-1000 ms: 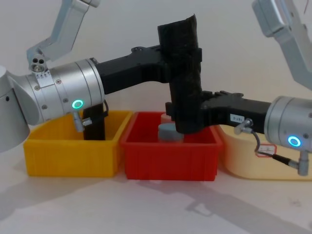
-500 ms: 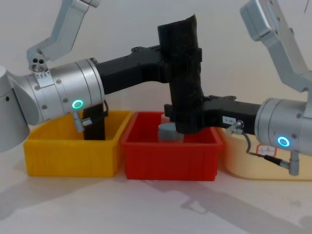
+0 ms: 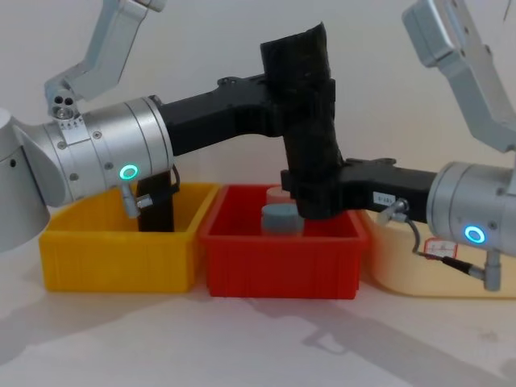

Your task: Pick up the garbage bag with the one hand and transfer it to the other hand.

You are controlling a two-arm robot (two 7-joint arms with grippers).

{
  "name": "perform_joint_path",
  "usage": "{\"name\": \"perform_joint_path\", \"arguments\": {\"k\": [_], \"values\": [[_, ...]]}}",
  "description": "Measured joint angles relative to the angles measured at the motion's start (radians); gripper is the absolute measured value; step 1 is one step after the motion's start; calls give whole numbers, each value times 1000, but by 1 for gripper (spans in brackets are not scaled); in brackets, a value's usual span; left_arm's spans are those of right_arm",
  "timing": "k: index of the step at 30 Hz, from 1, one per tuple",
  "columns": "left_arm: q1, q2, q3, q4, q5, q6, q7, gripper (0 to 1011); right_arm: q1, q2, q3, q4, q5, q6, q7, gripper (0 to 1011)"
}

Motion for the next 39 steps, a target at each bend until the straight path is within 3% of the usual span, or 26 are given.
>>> {"name": "perform_joint_path", "arguments": {"k": [12,19,28,39], "values": [[0,1,0,0,0,0,0,847,-23,22,34,-48,-1,23,-18,542],[0,1,0,0,0,0,0,991,-29,44,67,-65,9,43,-27,542],[0,1,0,0,0,0,0,1001,-19,83,132,-67,22,82,-51,540],[0,1,0,0,0,0,0,1001,27,132,206,-14,16,135,-85,540]]}}
